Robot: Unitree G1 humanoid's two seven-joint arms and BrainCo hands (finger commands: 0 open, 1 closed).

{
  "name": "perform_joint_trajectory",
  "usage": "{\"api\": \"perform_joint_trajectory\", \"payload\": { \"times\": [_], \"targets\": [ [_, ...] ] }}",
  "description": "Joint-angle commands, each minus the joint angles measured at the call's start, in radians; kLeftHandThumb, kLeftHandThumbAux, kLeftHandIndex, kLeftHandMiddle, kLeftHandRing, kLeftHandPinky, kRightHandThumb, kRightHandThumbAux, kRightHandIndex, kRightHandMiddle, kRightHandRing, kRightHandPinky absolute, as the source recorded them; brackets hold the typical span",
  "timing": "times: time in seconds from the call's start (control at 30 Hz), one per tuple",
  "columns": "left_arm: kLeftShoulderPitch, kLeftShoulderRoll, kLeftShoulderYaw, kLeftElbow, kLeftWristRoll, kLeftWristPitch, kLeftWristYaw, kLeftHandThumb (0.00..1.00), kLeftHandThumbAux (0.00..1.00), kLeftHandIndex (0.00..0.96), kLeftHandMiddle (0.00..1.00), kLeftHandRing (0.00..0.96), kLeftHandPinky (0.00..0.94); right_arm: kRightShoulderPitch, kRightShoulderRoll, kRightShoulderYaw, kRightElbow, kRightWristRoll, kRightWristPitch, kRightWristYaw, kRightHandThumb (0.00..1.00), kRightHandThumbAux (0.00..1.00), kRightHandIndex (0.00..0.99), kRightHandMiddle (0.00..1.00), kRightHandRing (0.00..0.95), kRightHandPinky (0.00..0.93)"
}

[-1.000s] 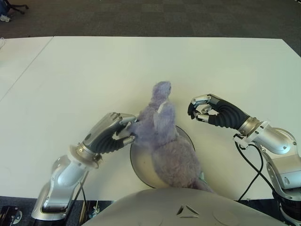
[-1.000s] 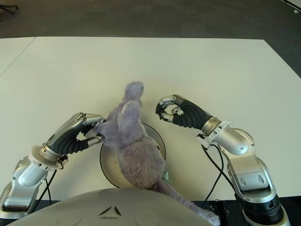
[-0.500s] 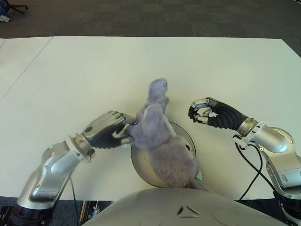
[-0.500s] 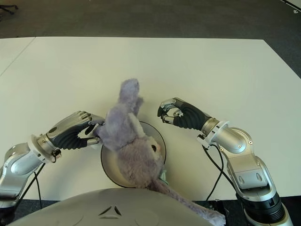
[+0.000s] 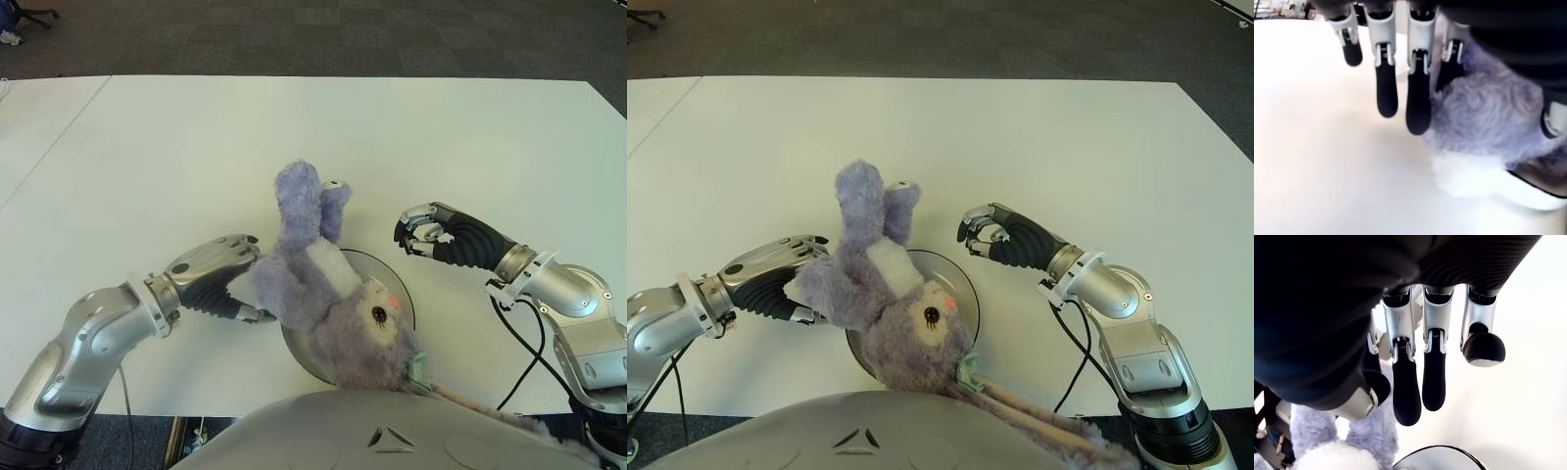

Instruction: Put the doll into the plate.

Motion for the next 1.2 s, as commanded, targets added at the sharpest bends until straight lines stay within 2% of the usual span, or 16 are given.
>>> {"api": "perform_joint_trajectory", "payload": {
  "times": [0.03,0.13,0.23,0.27,0.33,0.6,0.67,0.77,0.93,1.13,1.2],
  "targets": [
    [0.002,0.022,-0.005,0.019,0.015,-0.012,-0.026,0.119,0.316,0.0,0.0,0.0,0.0,0.011,-0.002,0.009,0.014,-0.009,-0.011,0.007,0.692,0.727,0.435,0.843,0.855,0.845],
    [-0.001,0.03,0.01,0.012,-0.006,-0.012,-0.03,0.123,0.296,0.0,0.0,0.0,0.0,0.014,0.002,0.01,0.013,-0.009,-0.009,0.005,0.693,0.727,0.435,0.842,0.854,0.844],
    [-0.02,0.079,0.068,-0.087,-0.103,0.078,-0.119,0.142,0.255,0.0,0.0,0.0,0.0,0.017,0.003,0.006,0.017,-0.009,-0.012,0.004,0.693,0.726,0.436,0.842,0.855,0.848],
    [-0.025,0.094,0.084,-0.108,-0.129,0.103,-0.146,0.163,0.209,0.0,0.0,0.0,0.0,0.017,0.003,0.004,0.018,-0.007,-0.012,0.005,0.693,0.726,0.436,0.842,0.855,0.848],
    [-0.026,0.12,0.124,-0.13,-0.18,0.136,-0.192,0.174,0.182,0.0,0.0,0.0,0.0,0.016,0.006,0.001,0.02,-0.003,-0.008,0.005,0.693,0.726,0.436,0.843,0.855,0.849],
    [-0.001,0.211,0.281,-0.139,-0.355,0.227,-0.349,0.232,0.139,0.0,0.0,0.0,0.0,0.016,0.009,-0.017,0.022,0.015,0.011,0.009,0.693,0.725,0.436,0.842,0.852,0.84],
    [-0.006,0.231,0.311,-0.127,-0.392,0.251,-0.382,0.288,0.132,0.0,0.0,0.0,0.0,0.018,0.009,-0.023,0.025,0.021,0.014,0.01,0.693,0.725,0.436,0.838,0.846,0.834],
    [-0.016,0.24,0.326,-0.115,-0.415,0.262,-0.401,0.308,0.133,0.0,0.0,0.0,0.0,0.02,0.008,-0.026,0.029,0.025,0.013,0.011,0.693,0.725,0.435,0.837,0.845,0.832],
    [-0.106,0.278,0.344,-0.052,-0.475,0.29,-0.429,0.383,0.151,0.0,0.0,0.0,0.0,0.028,0.01,-0.036,0.035,0.039,0.017,0.011,0.692,0.725,0.435,0.833,0.841,0.832],
    [-0.132,0.269,0.355,-0.007,-0.475,0.279,-0.423,0.417,0.163,0.0,0.0,0.0,0.0,0.03,0.015,-0.035,0.037,0.043,0.018,0.007,0.692,0.725,0.435,0.832,0.84,0.832],
    [-0.162,0.278,0.354,0.079,-0.47,0.241,-0.427,0.451,0.181,0.0,0.0,0.0,0.0,0.03,0.018,-0.033,0.037,0.044,0.024,0.004,0.692,0.725,0.435,0.83,0.837,0.83]
  ]
}}
